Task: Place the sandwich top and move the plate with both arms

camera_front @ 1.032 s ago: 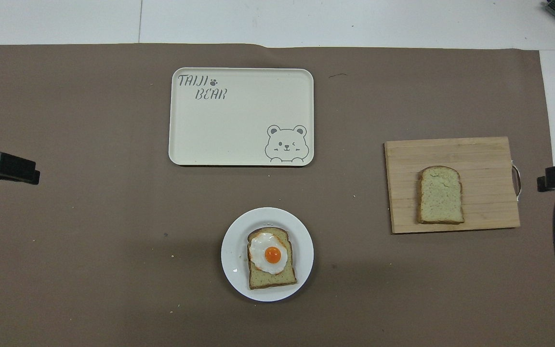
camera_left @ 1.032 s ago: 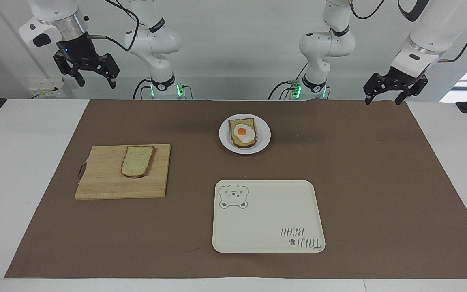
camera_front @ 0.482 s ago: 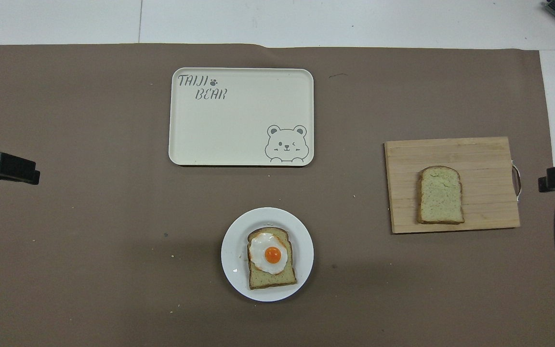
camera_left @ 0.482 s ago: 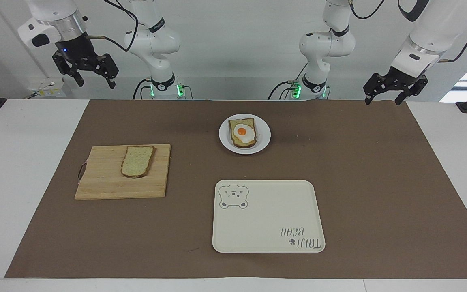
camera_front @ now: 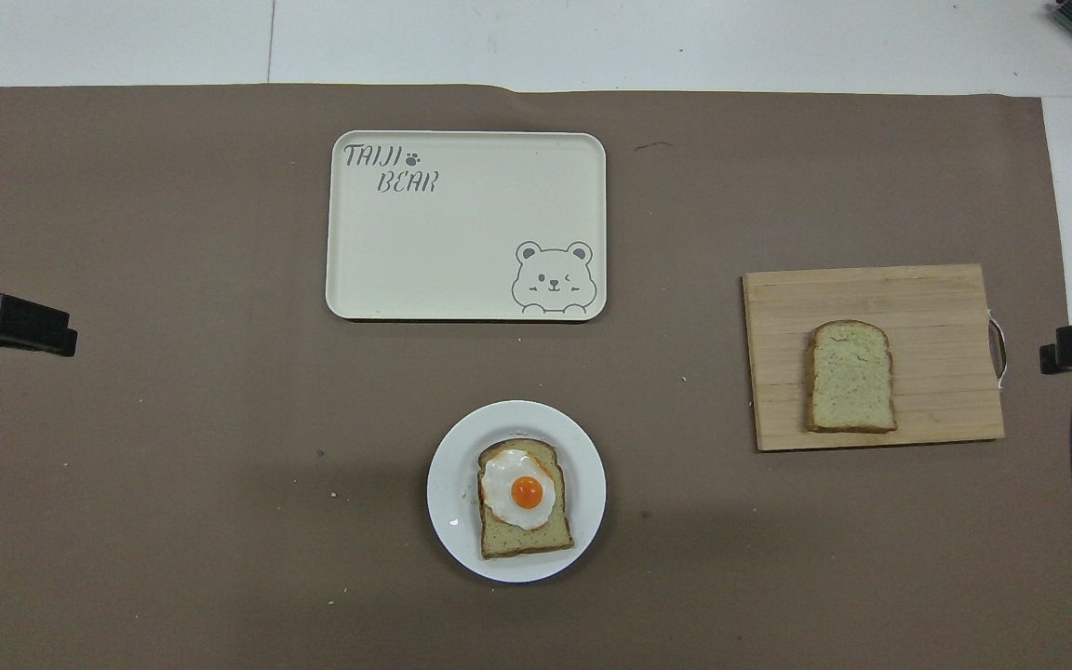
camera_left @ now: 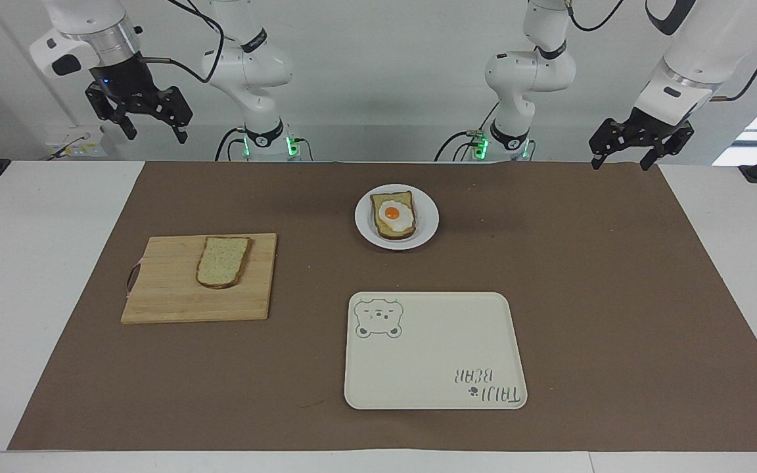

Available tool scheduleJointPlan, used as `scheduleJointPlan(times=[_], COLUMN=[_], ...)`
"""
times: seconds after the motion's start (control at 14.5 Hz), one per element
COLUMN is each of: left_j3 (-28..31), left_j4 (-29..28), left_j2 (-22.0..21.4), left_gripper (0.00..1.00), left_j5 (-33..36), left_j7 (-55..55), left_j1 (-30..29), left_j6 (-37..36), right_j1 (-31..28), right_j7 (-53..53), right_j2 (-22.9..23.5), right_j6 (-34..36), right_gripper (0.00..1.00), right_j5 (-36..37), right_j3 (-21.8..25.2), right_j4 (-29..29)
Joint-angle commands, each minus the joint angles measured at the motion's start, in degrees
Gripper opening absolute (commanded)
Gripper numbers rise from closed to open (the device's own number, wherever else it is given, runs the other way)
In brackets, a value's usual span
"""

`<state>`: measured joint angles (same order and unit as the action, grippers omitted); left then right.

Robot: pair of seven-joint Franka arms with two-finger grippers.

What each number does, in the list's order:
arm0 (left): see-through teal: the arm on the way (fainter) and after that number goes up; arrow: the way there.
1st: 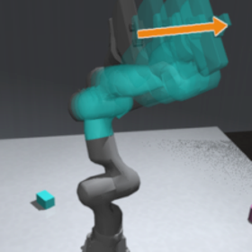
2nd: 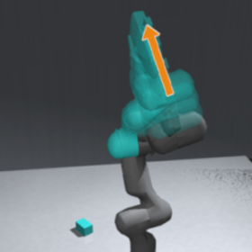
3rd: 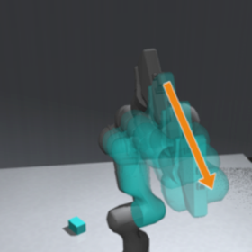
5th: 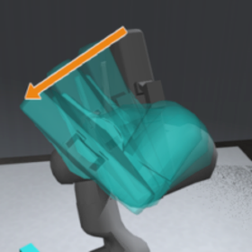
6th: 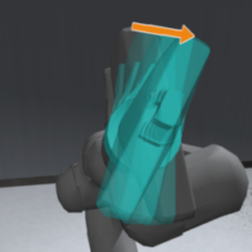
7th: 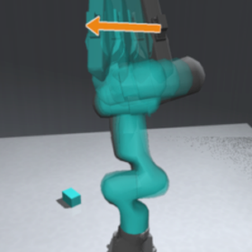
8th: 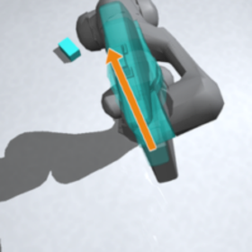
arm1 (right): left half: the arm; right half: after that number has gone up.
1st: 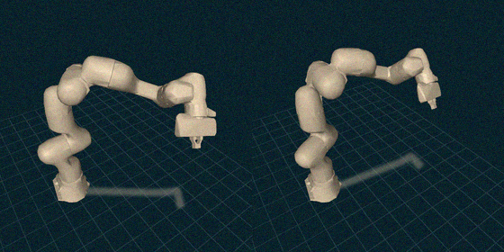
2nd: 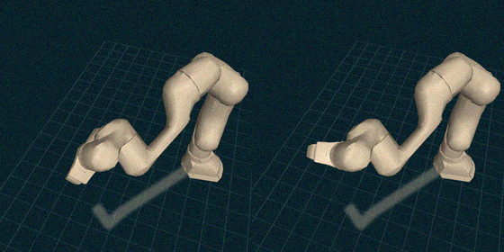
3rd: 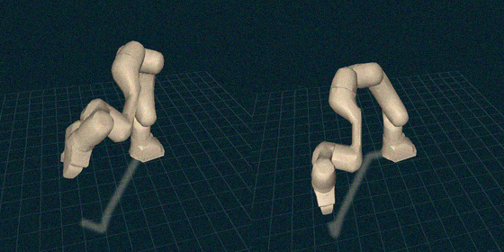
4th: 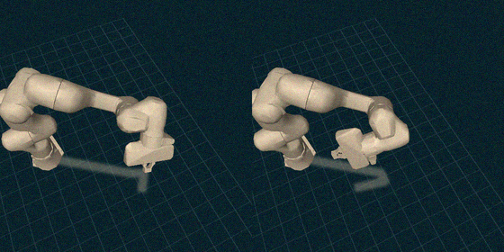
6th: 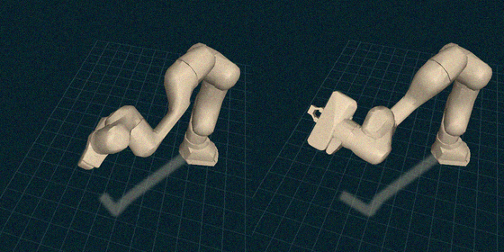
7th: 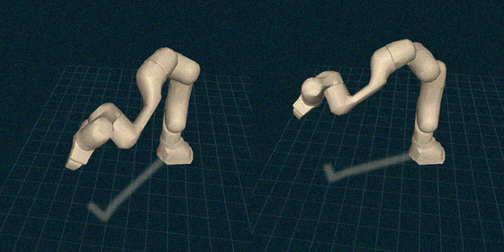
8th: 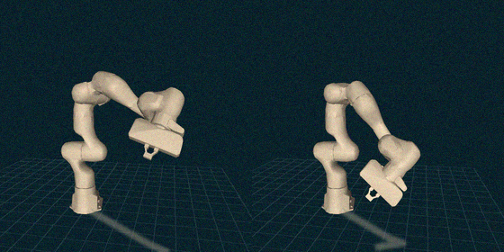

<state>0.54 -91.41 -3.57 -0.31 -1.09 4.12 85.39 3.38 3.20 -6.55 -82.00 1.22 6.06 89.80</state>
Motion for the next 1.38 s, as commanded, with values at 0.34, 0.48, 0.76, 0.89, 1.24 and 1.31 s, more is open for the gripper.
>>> scheduleJointPlan(times=[0.34,0.48,0.76,0.89,1.24,1.31], left_j3=[0.08,0.08,0.08,0.08,0.08,0.08], left_j4=[0.09,0.09,0.09,0.09,0.18,0.18], left_j2=[-0.39,-0.39,-0.39,-0.39,-0.39,-0.39], left_gripper=[1.00,1.00,1.00,1.00,1.00,1.00], left_j5=[0.57,0.57,0.57,0.57,0.57,0.57], left_j7=[-0.23,-0.23,-0.23,-0.23,-0.23,-0.23], left_j1=[-0.08,-0.08,-0.08,-0.08,-0.08,-0.08], left_j6=[-0.84,-0.84,-0.84,-0.84,-0.84,-0.84], right_j1=[-0.48,-0.48,-0.57,-0.57,-0.57,-0.57], right_j7=[-1.09,-1.09,-1.09,-1.09,-1.00,-1.00], right_j2=[-1.36,-1.36,-1.36,-1.36,-1.62,-1.62], right_j6=[-0.61,-0.70,-0.70,-0.70,-0.79,-0.79], right_gripper=[1.00,1.00,1.00,1.00,1.00,1.00], right_j5=[-0.69,-0.69,-0.60,-0.25,-0.16,-0.16], right_j3=[-0.08,-0.08,-0.08,0.00,-0.08,-0.08], right_j4=[1.61,1.61,1.61,1.78,2.40,2.40])
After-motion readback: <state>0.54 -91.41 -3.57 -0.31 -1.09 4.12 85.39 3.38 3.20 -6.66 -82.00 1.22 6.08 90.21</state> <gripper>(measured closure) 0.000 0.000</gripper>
